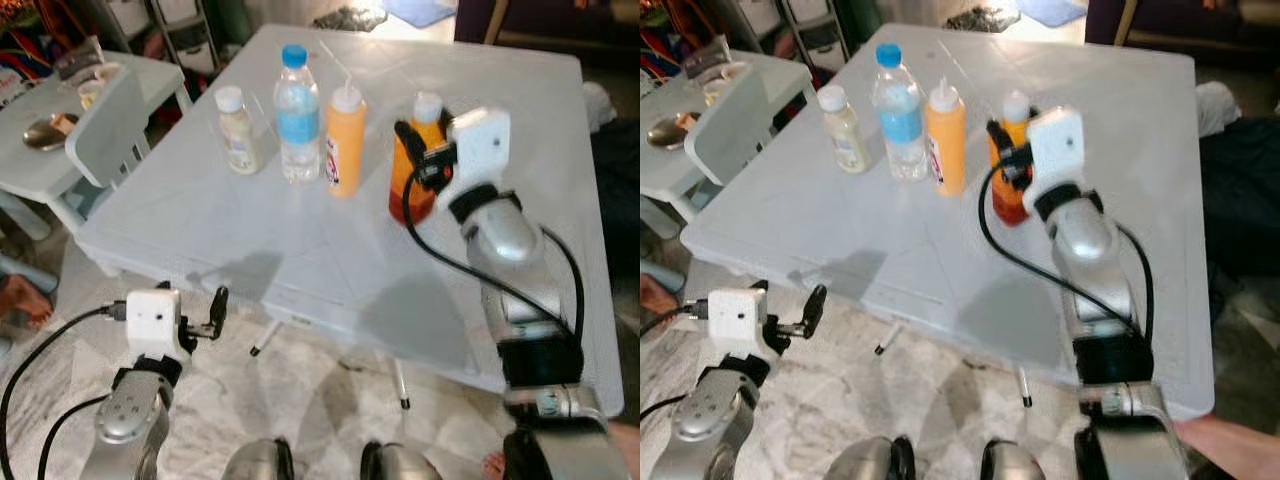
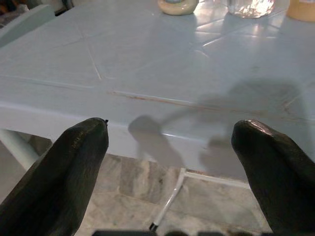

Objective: Restocking fridge

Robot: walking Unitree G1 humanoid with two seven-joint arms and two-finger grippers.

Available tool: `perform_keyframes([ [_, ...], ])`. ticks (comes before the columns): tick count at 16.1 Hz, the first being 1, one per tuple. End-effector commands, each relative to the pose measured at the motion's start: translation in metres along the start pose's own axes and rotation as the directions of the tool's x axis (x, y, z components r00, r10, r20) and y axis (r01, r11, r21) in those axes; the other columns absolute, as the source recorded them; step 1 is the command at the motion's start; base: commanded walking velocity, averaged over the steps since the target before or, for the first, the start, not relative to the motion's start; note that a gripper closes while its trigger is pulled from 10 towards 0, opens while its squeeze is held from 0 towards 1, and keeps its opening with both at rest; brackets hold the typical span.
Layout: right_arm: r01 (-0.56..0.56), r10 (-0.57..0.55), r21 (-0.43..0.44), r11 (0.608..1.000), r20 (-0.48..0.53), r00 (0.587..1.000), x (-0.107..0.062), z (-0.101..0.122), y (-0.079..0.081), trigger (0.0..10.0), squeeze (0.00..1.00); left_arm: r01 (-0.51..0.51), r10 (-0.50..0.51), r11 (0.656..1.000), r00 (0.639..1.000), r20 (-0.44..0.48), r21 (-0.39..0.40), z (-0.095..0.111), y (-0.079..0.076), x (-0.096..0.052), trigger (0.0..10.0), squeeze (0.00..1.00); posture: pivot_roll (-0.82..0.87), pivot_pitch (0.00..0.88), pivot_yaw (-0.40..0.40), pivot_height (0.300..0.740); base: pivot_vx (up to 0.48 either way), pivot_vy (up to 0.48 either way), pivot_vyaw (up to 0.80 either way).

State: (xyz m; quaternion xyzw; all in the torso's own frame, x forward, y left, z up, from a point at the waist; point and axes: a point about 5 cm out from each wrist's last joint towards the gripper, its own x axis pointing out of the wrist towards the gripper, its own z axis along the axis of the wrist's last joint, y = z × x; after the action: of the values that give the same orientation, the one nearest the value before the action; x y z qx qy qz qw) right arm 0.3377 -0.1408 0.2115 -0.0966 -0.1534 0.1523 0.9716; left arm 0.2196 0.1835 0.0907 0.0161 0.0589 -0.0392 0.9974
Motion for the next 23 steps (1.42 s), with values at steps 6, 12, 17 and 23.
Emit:
perform_keyframes([
  [6, -0.027, 0.103, 0.273, 0.961, -0.266, 0.958, -0.032, -0.031, 0.048, 10.0, 0.0, -0.039, 0.039, 0.999, 0.999, 0.017, -0.017, -0.001, 0.005, 0.01, 10.0, 0.0, -0.02, 0.1, 0.044, 0.74, 0.0, 0.0, 0.0],
  [12, 0.072, 0.06, 0.416, 0.906, -0.295, 0.954, -0.054, -0.036, 0.044, 10.0, 0.0, -0.039, 0.04, 0.998, 0.999, 0.018, -0.043, -0.003, 0.0, 0.014, 10.0, 0.0, -0.04, 0.102, 0.045, 0.74, 0.0, 0.0, 0.0],
  [17, 0.04, 0.048, 0.337, 0.941, -0.25, 0.967, -0.051, -0.034, 0.041, 10.0, 0.0, -0.054, 0.054, 0.997, 0.998, 0.009, -0.05, -0.006, 0.0, 0.012, 10.0, 0.0, -0.04, 0.106, 0.045, 0.74, 0.0, 0.0, 0.0],
  [23, 0.018, 0.056, 0.301, 0.953, -0.236, 0.97, -0.053, -0.036, 0.042, 10.0, 0.0, -0.073, 0.073, 0.996, 0.997, 0.005, -0.052, -0.005, 0.002, 0.014, 10.0, 0.0, -0.04, 0.118, 0.05, 0.74, 0.0, 0.0, 0.0],
])
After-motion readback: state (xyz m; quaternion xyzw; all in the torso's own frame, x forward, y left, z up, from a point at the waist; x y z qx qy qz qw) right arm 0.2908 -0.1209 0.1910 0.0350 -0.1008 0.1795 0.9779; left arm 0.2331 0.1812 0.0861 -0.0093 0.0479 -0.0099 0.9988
